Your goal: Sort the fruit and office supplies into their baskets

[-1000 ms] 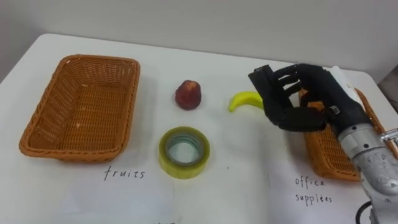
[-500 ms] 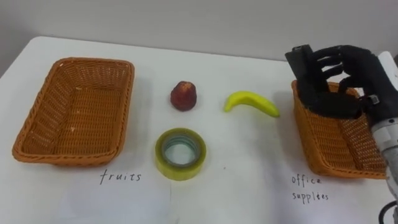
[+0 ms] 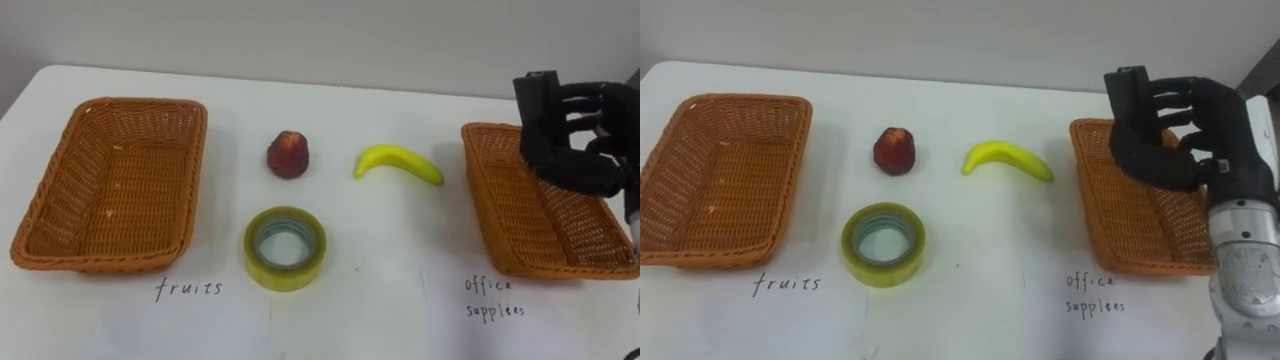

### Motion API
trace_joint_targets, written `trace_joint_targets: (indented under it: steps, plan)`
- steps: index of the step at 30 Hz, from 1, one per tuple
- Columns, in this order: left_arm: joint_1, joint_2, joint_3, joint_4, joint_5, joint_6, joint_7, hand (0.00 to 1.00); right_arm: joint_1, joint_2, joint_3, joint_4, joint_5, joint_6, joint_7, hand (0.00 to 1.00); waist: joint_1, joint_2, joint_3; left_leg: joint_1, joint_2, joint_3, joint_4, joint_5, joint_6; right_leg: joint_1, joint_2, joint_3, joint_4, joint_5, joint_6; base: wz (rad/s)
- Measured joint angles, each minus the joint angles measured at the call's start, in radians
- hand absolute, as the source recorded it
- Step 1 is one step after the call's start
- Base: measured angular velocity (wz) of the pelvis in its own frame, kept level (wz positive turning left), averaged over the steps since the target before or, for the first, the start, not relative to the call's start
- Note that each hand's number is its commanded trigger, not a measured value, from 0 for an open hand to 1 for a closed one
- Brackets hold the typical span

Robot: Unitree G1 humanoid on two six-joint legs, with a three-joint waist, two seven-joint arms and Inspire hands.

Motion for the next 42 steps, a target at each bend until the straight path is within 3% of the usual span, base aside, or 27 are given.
trace_joint_targets:
  steps: [19,32,42]
  plan:
    - [0.013,0.0,-0.001,0.0,0.0,0.0,0.002,0.0,0.032,0.0,0.0,0.047,0.003,0.001,-0.018,1.0,-0.014,-0.006,0.0011,0.003,-0.001,0.006,-0.001,0.0,0.0,0.001,0.004,0.007,0.0,0.0,0.0,0.0]
    - [0.041,0.0,-0.003,-0.072,0.0,-0.001,0.011,0.0,0.032,0.0,0.002,0.12,0.001,0.001,-0.018,1.0,-0.015,0.004,0.0061,0.007,0.0,0.013,-0.001,0.0,0.0,0.003,0.008,0.014,0.001,0.0,0.0,-0.01]
    - [0.047,0.0,-0.005,-0.08,0.0,0.012,0.011,0.0,0.032,0.0,0.011,0.195,0.001,0.004,0.016,1.0,-0.013,0.0,0.0046,0.009,0.0,0.013,0.0,0.0,0.0,0.005,0.007,0.014,0.001,0.0,0.0,0.0]
